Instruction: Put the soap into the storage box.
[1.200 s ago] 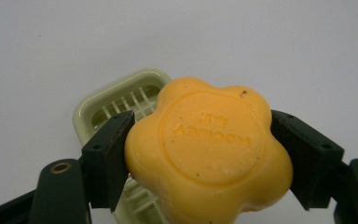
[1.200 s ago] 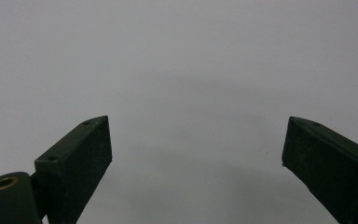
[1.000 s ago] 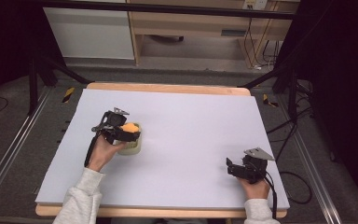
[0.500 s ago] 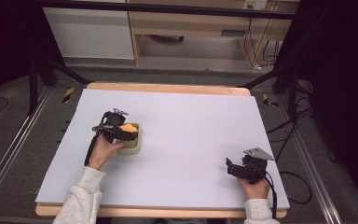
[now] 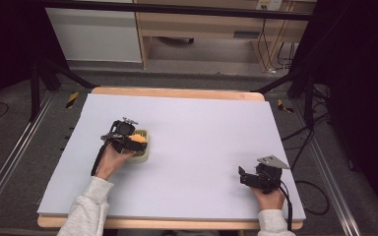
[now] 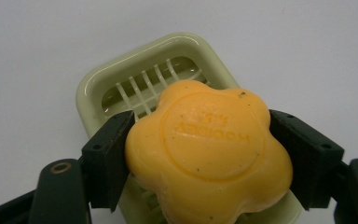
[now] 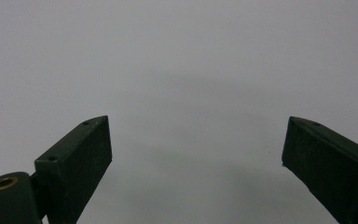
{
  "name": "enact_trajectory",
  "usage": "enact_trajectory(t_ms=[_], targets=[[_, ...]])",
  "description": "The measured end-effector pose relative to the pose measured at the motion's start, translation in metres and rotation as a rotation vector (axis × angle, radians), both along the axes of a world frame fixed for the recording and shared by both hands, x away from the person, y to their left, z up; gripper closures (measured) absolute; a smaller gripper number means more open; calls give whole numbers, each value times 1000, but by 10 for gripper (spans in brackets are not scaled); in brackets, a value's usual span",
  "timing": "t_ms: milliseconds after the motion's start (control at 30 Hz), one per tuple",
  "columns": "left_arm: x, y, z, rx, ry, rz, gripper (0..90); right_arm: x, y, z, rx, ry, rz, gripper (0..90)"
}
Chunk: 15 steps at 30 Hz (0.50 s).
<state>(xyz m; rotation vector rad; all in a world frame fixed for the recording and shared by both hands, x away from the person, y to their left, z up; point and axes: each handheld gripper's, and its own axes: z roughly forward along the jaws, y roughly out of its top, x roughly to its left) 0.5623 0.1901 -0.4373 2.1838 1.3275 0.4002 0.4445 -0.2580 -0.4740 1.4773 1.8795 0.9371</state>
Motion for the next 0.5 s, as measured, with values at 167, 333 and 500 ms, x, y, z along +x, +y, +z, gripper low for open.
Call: enact_trajectory(t_ms=[167, 333, 500], targets=[[1, 1, -1, -2, 6, 0, 255, 0, 0, 0, 0, 0, 0, 87], [0, 1, -1, -11, 3, -1, 254, 0, 0, 0, 0, 1, -1, 87], [1, 1, -1, -10, 6, 0, 255, 0, 0, 0, -2, 2, -2, 87]])
